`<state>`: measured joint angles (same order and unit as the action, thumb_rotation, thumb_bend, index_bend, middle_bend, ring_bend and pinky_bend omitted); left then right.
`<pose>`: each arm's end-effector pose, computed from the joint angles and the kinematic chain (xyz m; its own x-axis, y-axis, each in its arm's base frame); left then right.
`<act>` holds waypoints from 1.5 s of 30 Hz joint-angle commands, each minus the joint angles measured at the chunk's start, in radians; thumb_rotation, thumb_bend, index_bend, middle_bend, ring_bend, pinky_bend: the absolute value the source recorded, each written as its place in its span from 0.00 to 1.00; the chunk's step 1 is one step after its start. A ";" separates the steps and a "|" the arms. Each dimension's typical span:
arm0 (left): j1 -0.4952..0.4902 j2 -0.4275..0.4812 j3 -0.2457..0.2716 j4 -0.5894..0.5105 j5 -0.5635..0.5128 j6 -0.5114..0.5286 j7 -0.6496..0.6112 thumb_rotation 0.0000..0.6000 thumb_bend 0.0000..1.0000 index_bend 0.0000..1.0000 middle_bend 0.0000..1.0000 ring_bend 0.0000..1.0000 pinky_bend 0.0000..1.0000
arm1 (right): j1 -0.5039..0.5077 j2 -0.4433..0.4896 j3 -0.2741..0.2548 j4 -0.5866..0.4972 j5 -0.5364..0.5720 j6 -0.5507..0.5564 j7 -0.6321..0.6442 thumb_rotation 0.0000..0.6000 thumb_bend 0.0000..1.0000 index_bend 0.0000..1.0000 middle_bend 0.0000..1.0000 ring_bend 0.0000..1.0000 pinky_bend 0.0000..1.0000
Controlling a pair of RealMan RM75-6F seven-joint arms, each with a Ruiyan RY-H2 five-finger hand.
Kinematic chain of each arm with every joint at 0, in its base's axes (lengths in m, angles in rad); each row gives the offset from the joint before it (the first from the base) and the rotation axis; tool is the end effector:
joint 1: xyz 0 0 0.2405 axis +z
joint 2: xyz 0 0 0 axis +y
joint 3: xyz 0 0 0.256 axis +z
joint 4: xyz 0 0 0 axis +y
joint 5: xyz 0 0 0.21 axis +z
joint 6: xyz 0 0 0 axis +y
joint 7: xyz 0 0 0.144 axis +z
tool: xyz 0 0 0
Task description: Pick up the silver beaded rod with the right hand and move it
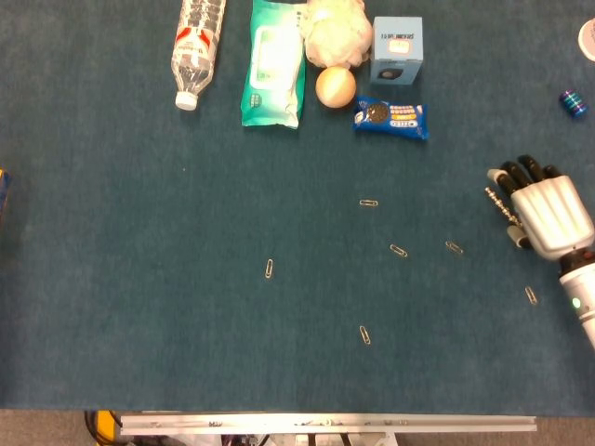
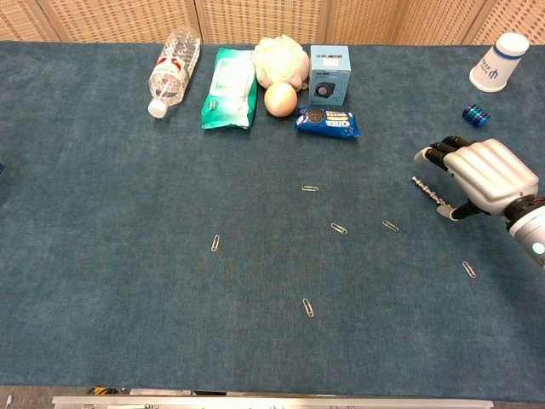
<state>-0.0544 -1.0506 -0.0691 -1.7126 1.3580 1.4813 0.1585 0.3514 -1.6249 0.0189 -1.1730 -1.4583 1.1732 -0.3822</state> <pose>-0.3186 0.1730 0.1807 0.4943 0.0239 0.8689 0.8577 0.1492 -0.4920 -0.2904 -0.2518 -0.0160 0.6952 -0.1566 0.7016 -0.7115 -0.2890 0.6405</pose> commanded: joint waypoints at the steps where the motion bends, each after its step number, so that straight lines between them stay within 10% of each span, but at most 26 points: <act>1: 0.000 0.000 0.000 0.000 -0.001 0.000 0.001 1.00 0.42 0.35 0.35 0.25 0.41 | 0.002 -0.006 0.008 0.012 0.012 -0.006 -0.007 1.00 0.15 0.27 0.26 0.18 0.38; 45: 0.001 0.001 -0.001 -0.003 -0.005 -0.002 0.004 1.00 0.42 0.35 0.35 0.25 0.41 | 0.000 -0.007 0.049 0.057 0.062 0.014 -0.024 1.00 0.15 0.27 0.26 0.17 0.37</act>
<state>-0.0530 -1.0490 -0.0705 -1.7151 1.3536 1.4800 0.1620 0.3526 -1.6352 0.0660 -1.1121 -1.3968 1.1845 -0.4093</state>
